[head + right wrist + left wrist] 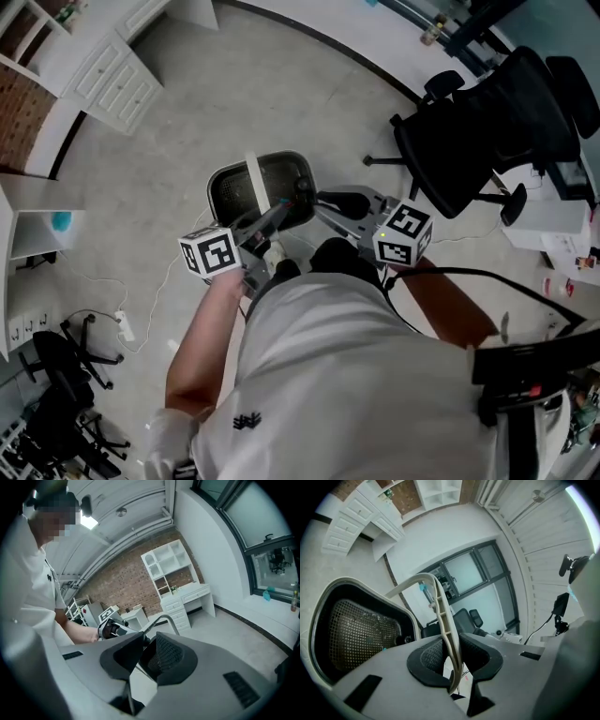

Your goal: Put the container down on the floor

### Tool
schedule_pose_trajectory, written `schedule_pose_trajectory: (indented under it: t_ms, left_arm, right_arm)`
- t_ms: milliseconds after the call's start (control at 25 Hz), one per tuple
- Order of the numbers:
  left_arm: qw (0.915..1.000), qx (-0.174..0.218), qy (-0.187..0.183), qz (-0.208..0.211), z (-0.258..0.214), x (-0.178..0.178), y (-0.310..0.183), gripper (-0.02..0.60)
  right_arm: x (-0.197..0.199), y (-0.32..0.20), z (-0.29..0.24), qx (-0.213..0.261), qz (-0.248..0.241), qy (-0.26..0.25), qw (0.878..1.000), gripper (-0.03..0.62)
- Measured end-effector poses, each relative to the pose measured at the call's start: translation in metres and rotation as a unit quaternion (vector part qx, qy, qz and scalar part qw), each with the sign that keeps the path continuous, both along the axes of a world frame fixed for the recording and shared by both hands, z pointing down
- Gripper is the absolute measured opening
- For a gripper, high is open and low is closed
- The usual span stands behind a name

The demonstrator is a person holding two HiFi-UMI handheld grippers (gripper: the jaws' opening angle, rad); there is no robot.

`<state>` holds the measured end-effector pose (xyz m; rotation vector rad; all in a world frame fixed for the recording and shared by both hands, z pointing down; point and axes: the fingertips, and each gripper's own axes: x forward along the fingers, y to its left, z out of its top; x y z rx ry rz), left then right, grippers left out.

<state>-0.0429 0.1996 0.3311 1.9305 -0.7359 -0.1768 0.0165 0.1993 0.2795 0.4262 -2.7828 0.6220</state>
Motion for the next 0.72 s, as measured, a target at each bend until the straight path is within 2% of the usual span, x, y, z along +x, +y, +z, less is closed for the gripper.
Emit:
schedule_pose_trajectory:
  t_ms: [160, 400, 480, 640, 720]
  left_arm:
    - [0.9999, -0.010, -0.012, -0.005, 0.015, -0.026, -0.034, 0.078]
    - [0.9991, -0.032, 0.008, -0.026, 0.037, -0.043, -0.096, 0.078]
    - [0.9987, -0.039, 0.008, -0.030, 0.045, -0.045, -0.119, 0.078]
    - [0.9978, -0.044, -0.016, -0.047, 0.066, -0.055, -0.178, 0.078]
    - [0.9973, -0.050, -0.005, -0.054, 0.078, -0.056, -0.204, 0.078]
  right_arm:
    - [-0.021, -0.027, 0.003, -0.010, -0.009, -0.005, 1.000, 0.052]
    - [-0.035, -0.092, 0.021, -0.037, -0.020, -0.011, 0.999, 0.052]
    - [-0.038, -0.118, 0.030, -0.042, -0.029, -0.008, 0.999, 0.052]
    - [-0.044, -0.188, 0.041, -0.043, -0.056, -0.007, 0.997, 0.052]
    - [-0.045, -0.222, 0.047, -0.044, -0.072, -0.010, 0.996, 0.052]
